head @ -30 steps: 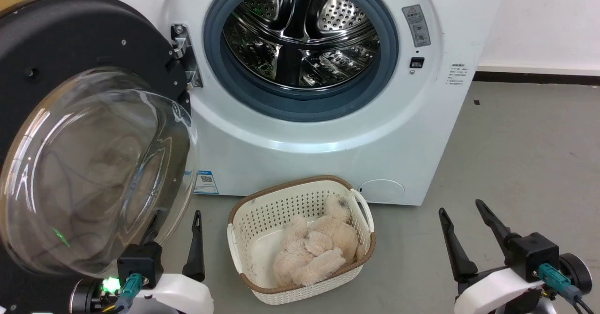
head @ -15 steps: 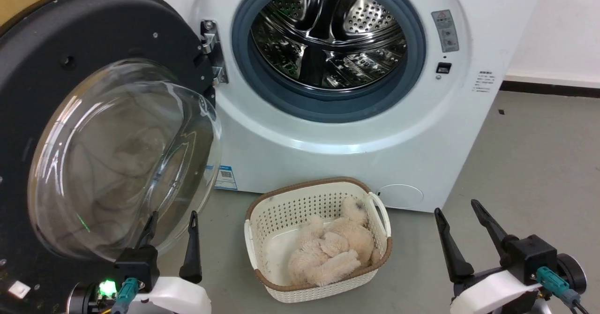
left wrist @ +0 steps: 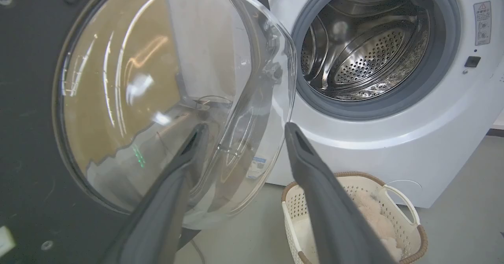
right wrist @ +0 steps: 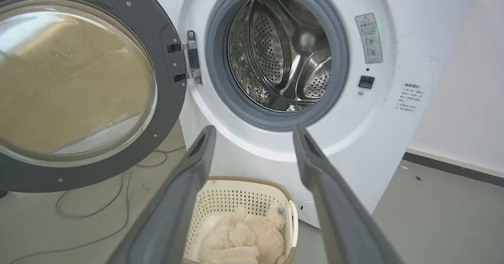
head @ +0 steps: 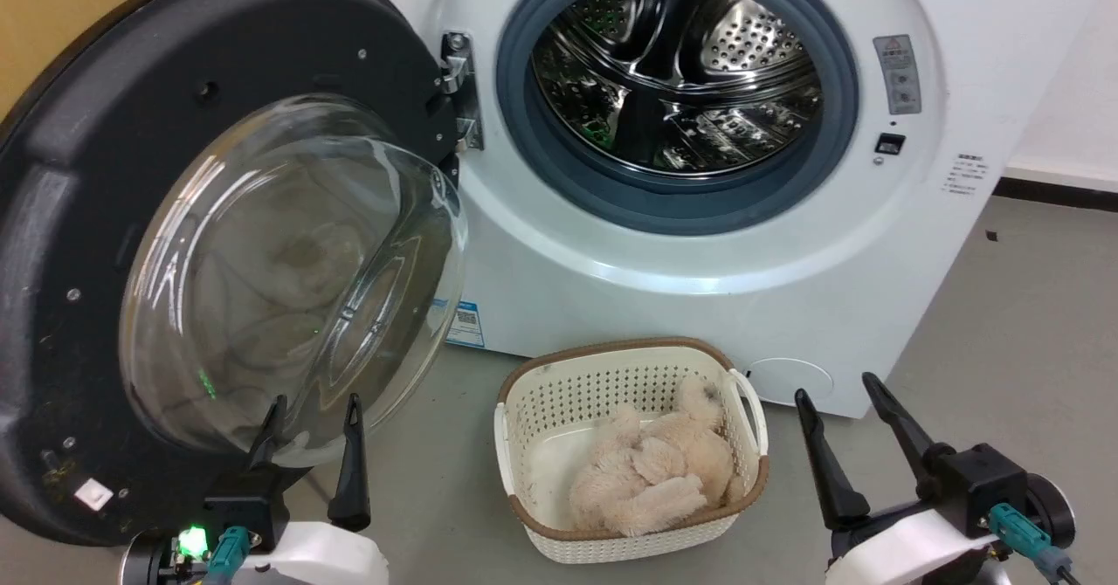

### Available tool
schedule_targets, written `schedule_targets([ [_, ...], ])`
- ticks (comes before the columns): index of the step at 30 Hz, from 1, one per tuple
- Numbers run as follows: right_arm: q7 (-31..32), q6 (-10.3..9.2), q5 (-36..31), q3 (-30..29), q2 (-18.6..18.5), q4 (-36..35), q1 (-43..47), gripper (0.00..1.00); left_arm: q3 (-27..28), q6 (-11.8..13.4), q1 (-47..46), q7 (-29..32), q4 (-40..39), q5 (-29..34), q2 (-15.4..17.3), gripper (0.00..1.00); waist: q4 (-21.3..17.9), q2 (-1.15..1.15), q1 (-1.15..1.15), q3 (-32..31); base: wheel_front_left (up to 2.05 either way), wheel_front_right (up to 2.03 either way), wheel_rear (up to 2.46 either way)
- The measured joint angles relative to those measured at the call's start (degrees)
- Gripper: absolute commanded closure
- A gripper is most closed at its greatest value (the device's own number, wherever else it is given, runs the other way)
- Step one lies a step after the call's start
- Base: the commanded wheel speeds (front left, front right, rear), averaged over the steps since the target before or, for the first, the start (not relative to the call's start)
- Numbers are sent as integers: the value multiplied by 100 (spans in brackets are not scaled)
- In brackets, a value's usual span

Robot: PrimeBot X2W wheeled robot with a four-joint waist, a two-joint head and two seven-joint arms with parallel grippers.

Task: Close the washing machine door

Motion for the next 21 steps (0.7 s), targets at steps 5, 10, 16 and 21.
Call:
schedule_targets([
  [5, -74, 0, 7, 43, 0, 24, 0, 0, 11, 4, 11, -67, 4, -5, 0, 0, 163, 0, 0, -6, 0, 0, 0],
  [10, -134, 0, 18, 90, 0, 45, 0, 0, 25, 4, 41, -129, 5, -7, 0, 0, 333, 0, 0, -9, 0, 0, 0],
  [16, -198, 0, 60, 133, 0, 60, 0, 0, 43, 4, 59, -191, 5, -8, 0, 0, 542, 0, 0, -9, 0, 0, 0],
  [21, -292, 0, 118, 216, 0, 87, 0, 0, 70, 5, 68, -285, 5, -8, 0, 0, 779, 0, 0, -7, 0, 0, 0],
])
